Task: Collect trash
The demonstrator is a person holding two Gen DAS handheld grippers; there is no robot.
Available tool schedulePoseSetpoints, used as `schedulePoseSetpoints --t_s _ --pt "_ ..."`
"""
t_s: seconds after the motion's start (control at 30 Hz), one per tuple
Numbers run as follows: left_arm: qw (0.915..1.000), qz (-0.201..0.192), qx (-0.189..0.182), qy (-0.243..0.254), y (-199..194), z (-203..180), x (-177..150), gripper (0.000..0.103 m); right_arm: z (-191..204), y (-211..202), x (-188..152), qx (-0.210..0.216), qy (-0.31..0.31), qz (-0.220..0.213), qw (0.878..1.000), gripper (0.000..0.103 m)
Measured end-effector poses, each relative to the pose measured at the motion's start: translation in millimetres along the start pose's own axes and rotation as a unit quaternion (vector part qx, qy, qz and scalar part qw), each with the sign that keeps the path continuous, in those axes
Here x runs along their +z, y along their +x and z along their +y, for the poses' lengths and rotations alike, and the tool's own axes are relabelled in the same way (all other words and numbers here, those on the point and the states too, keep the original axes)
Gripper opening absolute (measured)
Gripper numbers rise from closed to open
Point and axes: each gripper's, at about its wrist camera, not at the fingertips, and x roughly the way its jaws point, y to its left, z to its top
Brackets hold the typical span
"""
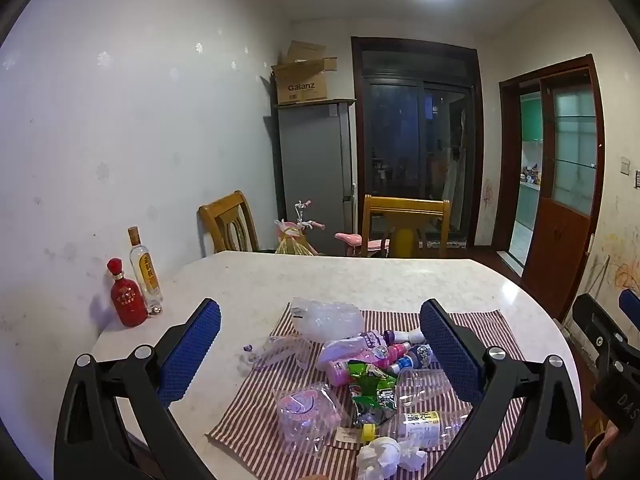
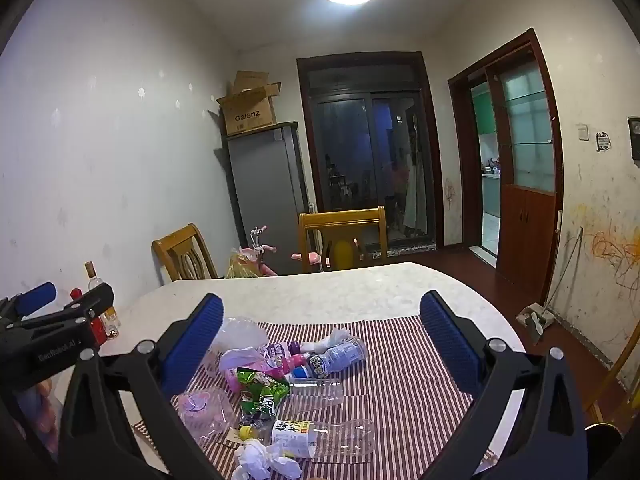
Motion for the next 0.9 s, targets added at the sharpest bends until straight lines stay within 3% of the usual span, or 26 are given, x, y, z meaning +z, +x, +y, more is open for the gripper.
schedulePoseSetpoints --t_s 0.9 --pt "1.0000 0.002 0.000 -0.003 6 -1 -4 0.097 3 3 0 0.000 -0.004 0.005 1.000 0.098"
